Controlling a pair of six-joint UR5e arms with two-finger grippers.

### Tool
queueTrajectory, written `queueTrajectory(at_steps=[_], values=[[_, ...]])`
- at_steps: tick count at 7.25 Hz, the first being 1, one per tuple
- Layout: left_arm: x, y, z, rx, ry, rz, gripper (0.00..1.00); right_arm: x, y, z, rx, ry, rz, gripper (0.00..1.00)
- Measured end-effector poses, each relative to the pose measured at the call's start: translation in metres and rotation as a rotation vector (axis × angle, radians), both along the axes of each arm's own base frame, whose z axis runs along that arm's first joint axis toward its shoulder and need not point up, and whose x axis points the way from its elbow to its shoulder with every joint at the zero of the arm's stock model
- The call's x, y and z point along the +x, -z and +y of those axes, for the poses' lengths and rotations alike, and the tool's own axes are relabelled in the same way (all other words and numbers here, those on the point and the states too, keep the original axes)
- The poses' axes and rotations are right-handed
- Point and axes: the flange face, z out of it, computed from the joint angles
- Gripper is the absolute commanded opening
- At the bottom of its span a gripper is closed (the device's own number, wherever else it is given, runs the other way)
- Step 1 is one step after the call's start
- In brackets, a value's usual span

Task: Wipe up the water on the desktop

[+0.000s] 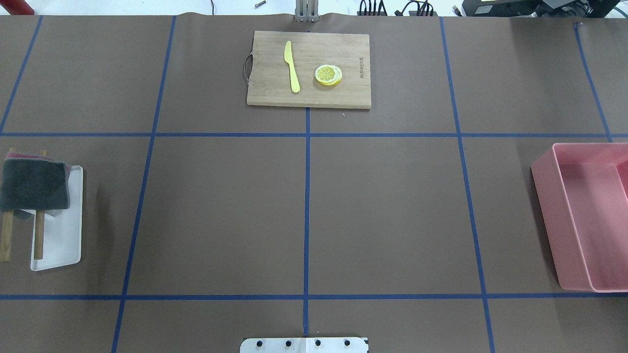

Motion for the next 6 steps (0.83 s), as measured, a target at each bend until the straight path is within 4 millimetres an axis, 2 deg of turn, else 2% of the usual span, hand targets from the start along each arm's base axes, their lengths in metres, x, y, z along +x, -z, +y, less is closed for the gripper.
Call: queueTrajectory(at_steps=[1, 3, 6], values=[[0.017, -0.003, 0.007, -0.056, 0.007, 0.072, 0.98, -0.006, 0.004, -0.001, -0.02, -0.02, -0.011, 1.0], [0.064, -0.01, 0.03, -0.168, 0.054, 0.195, 0.98, -0.02, 0.011, -0.001, -0.058, -0.047, -0.018, 1.0], [0.115, -0.027, 0.059, -0.219, 0.067, 0.205, 0.97, -0.023, 0.008, -0.001, -0.064, -0.061, 0.008, 1.0]])
